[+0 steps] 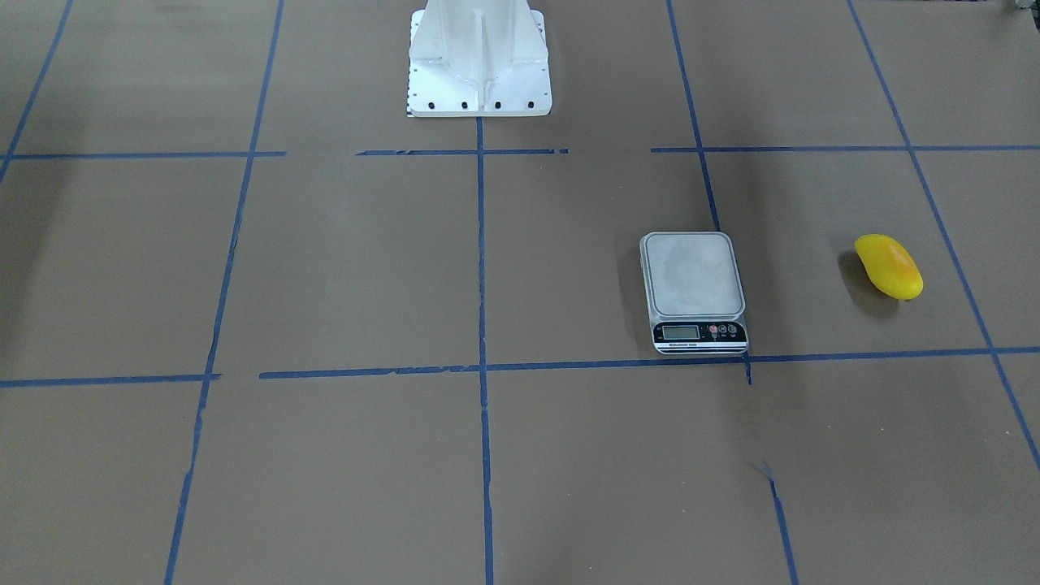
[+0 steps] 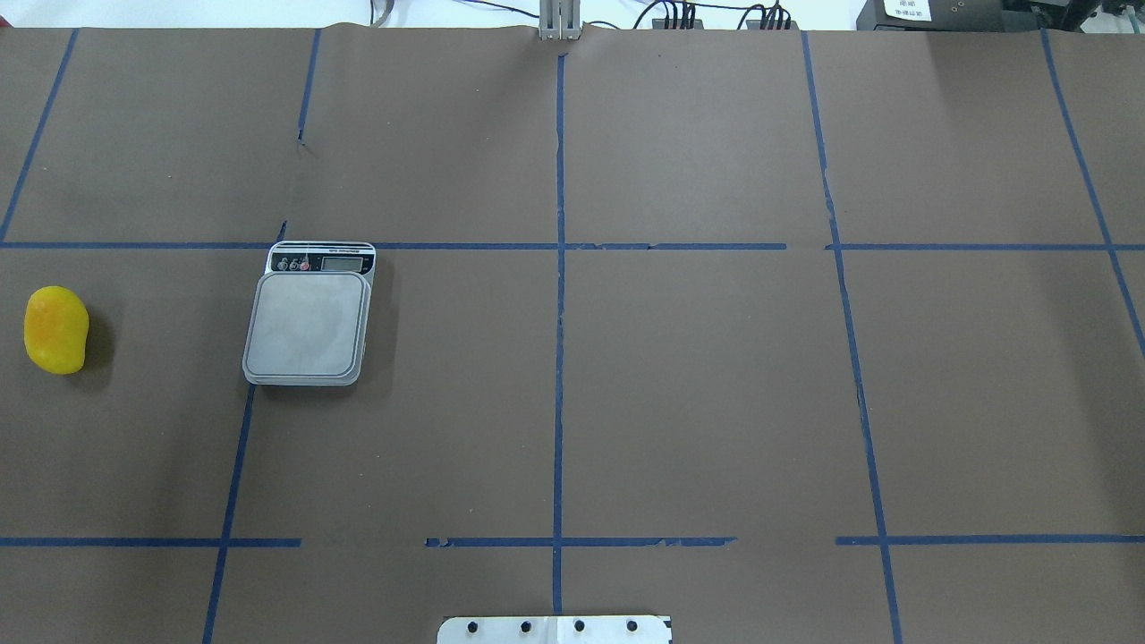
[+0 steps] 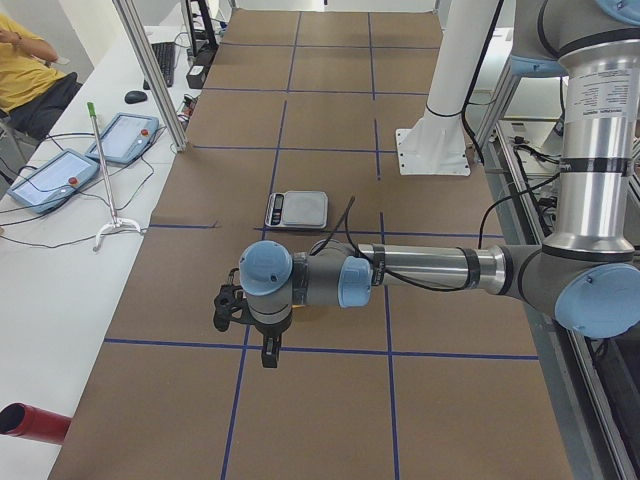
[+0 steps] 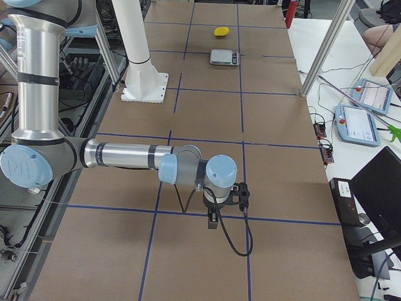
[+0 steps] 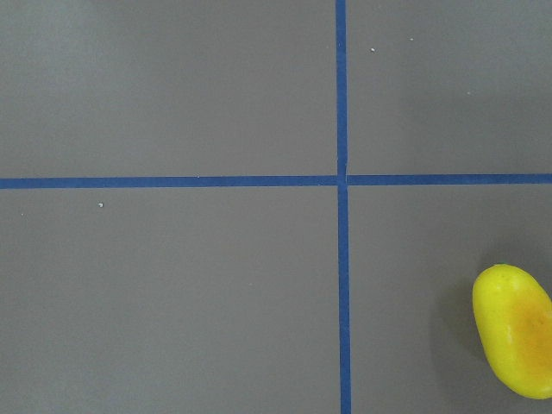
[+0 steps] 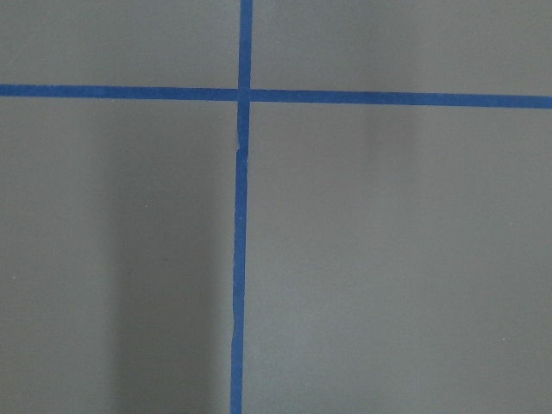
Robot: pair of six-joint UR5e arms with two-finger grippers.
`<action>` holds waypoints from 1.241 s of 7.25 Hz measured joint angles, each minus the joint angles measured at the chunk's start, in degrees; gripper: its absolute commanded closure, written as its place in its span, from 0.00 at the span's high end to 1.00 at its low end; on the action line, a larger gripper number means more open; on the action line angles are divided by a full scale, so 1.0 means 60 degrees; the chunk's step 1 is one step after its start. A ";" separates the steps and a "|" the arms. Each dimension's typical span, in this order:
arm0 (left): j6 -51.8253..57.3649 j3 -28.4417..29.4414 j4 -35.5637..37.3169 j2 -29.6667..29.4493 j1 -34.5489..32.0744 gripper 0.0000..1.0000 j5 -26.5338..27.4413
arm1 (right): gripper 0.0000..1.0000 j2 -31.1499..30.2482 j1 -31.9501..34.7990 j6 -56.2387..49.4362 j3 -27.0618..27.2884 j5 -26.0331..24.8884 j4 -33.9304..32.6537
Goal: Weigh mango
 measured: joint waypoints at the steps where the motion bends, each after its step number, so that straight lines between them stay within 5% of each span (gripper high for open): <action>1: 0.0032 -0.0055 0.0026 -0.0037 0.0006 1.00 0.0005 | 1.00 -0.0001 0.0000 0.0000 0.0000 0.0000 0.0000; 5: -0.0332 -0.0130 -0.0522 0.0115 0.0244 1.00 -0.0029 | 1.00 0.0003 0.0000 0.0000 0.0000 0.0000 0.0000; 9: -0.6881 -0.0030 -0.3808 -0.0034 0.3275 1.00 -0.0009 | 1.00 0.0012 0.0000 0.0000 0.0000 0.0000 0.0000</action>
